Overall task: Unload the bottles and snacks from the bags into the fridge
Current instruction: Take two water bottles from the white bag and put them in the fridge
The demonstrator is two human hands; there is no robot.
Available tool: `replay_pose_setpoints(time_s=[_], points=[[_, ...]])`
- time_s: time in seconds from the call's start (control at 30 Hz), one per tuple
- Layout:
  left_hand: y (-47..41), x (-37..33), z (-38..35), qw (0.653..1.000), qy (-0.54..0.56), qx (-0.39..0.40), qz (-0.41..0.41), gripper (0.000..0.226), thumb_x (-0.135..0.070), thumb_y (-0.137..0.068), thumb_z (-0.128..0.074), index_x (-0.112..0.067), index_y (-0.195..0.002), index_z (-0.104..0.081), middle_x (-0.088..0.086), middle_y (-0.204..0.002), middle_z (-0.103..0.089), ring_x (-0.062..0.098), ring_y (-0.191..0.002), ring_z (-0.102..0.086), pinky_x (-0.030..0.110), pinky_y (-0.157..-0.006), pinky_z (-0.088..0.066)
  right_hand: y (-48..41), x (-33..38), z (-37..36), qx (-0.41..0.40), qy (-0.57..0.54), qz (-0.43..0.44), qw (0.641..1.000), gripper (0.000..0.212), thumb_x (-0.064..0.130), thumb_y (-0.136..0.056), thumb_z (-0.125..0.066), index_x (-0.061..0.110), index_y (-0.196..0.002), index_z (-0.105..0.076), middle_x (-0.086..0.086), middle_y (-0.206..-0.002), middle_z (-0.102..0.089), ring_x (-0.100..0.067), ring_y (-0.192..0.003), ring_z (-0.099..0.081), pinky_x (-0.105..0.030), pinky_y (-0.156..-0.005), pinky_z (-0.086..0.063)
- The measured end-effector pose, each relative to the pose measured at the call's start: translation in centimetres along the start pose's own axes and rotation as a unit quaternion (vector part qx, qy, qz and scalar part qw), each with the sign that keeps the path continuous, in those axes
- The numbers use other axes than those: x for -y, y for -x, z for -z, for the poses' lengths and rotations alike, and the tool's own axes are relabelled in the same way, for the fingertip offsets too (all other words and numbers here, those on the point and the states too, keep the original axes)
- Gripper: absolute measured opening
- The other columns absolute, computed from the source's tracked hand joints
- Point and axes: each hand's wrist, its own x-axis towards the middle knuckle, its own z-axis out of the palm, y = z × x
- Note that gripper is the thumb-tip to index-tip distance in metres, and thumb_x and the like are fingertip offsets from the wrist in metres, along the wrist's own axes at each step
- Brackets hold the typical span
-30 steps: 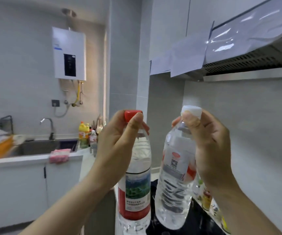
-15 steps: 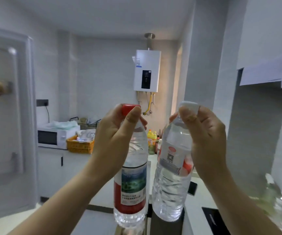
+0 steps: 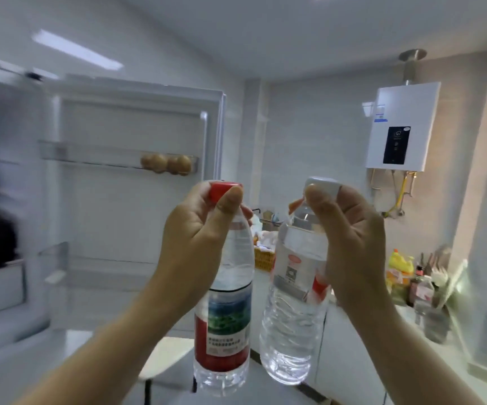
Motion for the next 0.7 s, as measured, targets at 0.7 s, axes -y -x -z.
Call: replay_pose_setpoints(time_s=[0.7], points=[[0.6, 0.2, 11.7, 0.915, -0.313, -0.254, -0.001, 0.028, -0.040, -0.089, -0.049, -0.016, -0.088, -0.062, -0.002, -0.079, -0.071, 0.012, -0.076, -0.069, 0.018, -0.073, -0.053, -1.4, -7.1, -18.3, 0.193, -0.326, -0.040, 0.925, 0.019, 0.034, -0.088, -0.060, 0.018, -0.087, -0.068, -0.007, -0.078, -0.069, -0.030, -0.071, -0.064, -0.049, -0.064, -0.053]])
